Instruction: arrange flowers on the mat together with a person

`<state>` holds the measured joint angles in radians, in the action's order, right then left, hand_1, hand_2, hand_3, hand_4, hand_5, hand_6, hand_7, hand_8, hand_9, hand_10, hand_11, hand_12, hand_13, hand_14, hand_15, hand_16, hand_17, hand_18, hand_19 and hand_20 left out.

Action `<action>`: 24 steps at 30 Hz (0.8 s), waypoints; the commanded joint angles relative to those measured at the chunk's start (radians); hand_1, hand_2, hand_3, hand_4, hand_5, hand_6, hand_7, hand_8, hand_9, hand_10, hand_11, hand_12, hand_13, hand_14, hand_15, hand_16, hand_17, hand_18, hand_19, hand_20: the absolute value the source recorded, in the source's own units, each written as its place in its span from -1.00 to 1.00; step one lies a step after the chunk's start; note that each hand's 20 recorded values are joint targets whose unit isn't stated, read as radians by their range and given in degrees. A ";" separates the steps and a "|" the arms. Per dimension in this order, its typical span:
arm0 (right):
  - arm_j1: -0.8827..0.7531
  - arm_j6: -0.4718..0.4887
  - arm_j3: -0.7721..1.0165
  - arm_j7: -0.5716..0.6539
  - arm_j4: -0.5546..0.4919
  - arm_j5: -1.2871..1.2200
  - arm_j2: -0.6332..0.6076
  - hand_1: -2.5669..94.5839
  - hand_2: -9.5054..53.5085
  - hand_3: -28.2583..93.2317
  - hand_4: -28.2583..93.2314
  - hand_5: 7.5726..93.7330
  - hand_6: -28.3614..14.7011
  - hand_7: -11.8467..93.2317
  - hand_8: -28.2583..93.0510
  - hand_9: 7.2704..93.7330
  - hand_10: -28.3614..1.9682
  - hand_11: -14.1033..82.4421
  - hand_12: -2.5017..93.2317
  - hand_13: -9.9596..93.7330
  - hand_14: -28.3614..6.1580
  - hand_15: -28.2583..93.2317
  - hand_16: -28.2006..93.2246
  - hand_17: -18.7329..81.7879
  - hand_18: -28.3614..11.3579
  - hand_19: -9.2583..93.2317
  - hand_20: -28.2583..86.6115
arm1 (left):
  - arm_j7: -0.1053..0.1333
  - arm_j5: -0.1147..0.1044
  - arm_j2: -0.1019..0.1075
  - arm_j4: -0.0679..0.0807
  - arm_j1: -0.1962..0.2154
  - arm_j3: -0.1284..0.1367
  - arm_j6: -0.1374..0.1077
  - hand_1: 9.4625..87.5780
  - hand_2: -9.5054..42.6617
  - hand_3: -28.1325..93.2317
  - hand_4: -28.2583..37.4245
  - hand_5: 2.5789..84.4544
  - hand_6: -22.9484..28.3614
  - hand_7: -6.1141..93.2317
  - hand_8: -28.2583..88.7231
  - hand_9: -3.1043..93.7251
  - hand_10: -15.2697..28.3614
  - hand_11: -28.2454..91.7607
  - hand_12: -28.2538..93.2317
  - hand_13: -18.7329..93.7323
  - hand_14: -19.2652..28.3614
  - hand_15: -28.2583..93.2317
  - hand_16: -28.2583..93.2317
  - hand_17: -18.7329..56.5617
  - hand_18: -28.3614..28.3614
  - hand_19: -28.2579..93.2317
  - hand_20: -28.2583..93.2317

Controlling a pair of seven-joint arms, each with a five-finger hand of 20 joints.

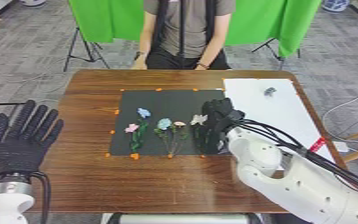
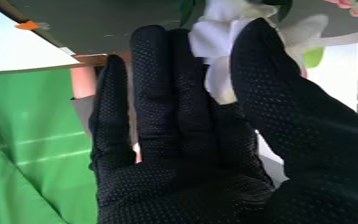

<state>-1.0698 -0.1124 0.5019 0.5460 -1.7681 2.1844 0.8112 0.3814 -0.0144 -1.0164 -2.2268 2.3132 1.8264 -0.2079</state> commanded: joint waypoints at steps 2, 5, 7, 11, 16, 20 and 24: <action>-0.026 0.019 0.045 -0.015 -0.037 -0.030 -0.003 0.03 -1.00 0.76 -1.00 0.19 0.36 -0.32 -0.75 0.20 0.07 -0.28 -0.53 0.18 0.11 0.20 -0.12 -0.31 -0.50 0.36 -0.27 | 0.015 -0.010 0.001 0.003 0.015 0.001 -0.004 -0.65 -0.03 0.68 -1.00 -0.03 0.20 -0.64 -0.68 -0.18 0.35 -0.26 -0.40 -0.20 0.44 -0.07 -0.63 -0.69 0.48 -0.01 -0.33; -0.042 0.023 0.059 -0.018 -0.053 -0.033 -0.011 -0.01 -1.00 0.77 -1.00 0.16 0.33 -0.33 -0.78 0.19 0.04 -0.29 -0.53 0.18 0.08 0.20 -0.15 -0.32 -0.50 0.36 -0.28 | 0.015 -0.011 0.001 0.003 0.016 0.001 0.002 -0.65 -0.04 0.68 -1.00 -0.03 0.19 -0.65 -0.68 -0.17 0.35 -0.26 -0.40 -0.20 0.45 -0.07 -0.63 -0.69 0.48 -0.01 -0.33; -0.056 0.030 0.076 -0.019 -0.068 -0.036 -0.016 -0.03 -1.00 0.77 -1.00 0.15 0.32 -0.34 -0.78 0.17 0.02 -0.30 -0.54 0.17 0.07 0.20 -0.15 -0.32 -0.51 0.35 -0.28 | 0.015 -0.011 -0.001 0.003 0.017 0.002 0.003 -0.65 -0.04 0.69 -1.00 -0.03 0.19 -0.65 -0.68 -0.18 0.35 -0.27 -0.41 -0.20 0.45 -0.07 -0.63 -0.69 0.47 -0.01 -0.34; -0.085 0.011 0.115 -0.021 -0.102 -0.062 -0.036 -0.08 -1.00 0.77 -1.00 0.08 0.27 -0.36 -0.78 0.12 -0.06 -0.32 -0.54 0.14 0.03 0.19 -0.16 -0.33 -0.51 0.35 -0.29 | 0.016 -0.010 -0.001 -0.001 0.019 0.004 -0.003 -0.65 -0.05 0.69 -1.00 -0.03 0.19 -0.65 -0.68 -0.18 0.35 -0.27 -0.41 -0.20 0.45 -0.07 -0.63 -0.68 0.47 -0.01 -0.34; -0.127 0.001 0.174 -0.014 -0.139 -0.090 -0.063 -0.17 -0.98 0.78 -0.98 -0.11 0.15 -0.43 -0.73 -0.13 -0.22 -0.42 -0.56 0.02 -0.12 0.21 -0.21 -0.35 -0.54 0.36 -0.30 | 0.021 -0.005 0.002 -0.002 0.019 0.004 -0.002 -0.65 -0.05 0.68 -1.00 -0.04 0.19 -0.65 -0.68 -0.18 0.35 -0.27 -0.40 -0.20 0.45 -0.07 -0.63 -0.68 0.47 -0.01 -0.34; -0.189 -0.008 0.259 -0.049 -0.167 -0.090 -0.081 -0.23 -0.89 0.77 -0.98 -0.19 0.10 -0.47 -0.72 -0.22 -0.27 -0.44 -0.56 -0.11 -0.24 0.17 -0.25 -0.37 -0.55 0.36 -0.31 | 0.021 0.000 0.002 -0.002 0.016 0.005 0.002 -0.65 -0.05 0.68 -1.00 -0.04 0.19 -0.65 -0.68 -0.18 0.35 -0.27 -0.40 -0.20 0.45 -0.07 -0.63 -0.68 0.47 -0.02 -0.34; -0.263 -0.097 0.338 -0.015 -0.220 -0.154 -0.102 -0.29 -0.78 0.76 -0.96 -0.23 0.08 -0.47 -0.71 -0.29 -0.33 -0.46 -0.57 -0.19 -0.29 0.09 -0.27 -0.38 -0.54 0.35 -0.32 | 0.011 0.011 -0.001 -0.001 0.007 0.003 -0.012 -0.65 -0.04 0.68 -1.00 -0.04 0.19 -0.65 -0.68 -0.18 0.35 -0.27 -0.41 -0.18 0.40 -0.10 -0.65 -0.68 0.47 -0.02 -0.34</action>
<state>-1.2333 -0.0972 0.7242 0.5164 -1.9204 2.0861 0.7603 0.3992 -0.0180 -1.0155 -2.2279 2.3156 1.8300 -0.2091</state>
